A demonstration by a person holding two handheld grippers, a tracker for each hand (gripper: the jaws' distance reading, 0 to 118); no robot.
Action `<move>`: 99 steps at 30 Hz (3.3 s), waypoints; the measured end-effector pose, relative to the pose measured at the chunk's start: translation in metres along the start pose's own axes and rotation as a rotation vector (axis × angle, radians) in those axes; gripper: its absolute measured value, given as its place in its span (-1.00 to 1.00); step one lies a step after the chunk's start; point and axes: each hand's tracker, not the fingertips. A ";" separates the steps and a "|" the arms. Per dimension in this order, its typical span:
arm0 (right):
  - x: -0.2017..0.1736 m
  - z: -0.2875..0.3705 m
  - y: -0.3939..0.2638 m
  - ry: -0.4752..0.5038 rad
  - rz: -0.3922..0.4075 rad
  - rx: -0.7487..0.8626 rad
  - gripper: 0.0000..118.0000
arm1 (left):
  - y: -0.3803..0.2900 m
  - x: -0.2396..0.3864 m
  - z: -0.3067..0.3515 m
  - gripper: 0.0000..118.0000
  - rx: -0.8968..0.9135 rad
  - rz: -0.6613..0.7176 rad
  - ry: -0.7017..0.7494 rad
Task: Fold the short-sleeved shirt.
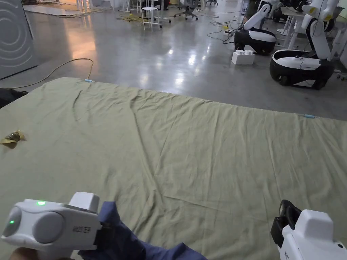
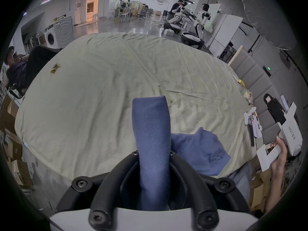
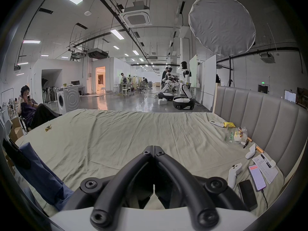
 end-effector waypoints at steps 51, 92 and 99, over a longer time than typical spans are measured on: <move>0.040 0.019 -0.030 -0.069 -0.009 -0.070 -0.99 | -0.050 0.124 -0.128 -0.77 -0.161 0.105 -0.384; -0.004 0.009 0.051 -0.104 0.048 0.198 -0.99 | 0.030 0.060 0.016 -0.82 0.865 -0.114 0.188; 0.008 0.010 0.047 -0.143 0.044 0.185 -0.99 | 0.025 0.047 0.019 -0.82 0.901 -0.117 0.202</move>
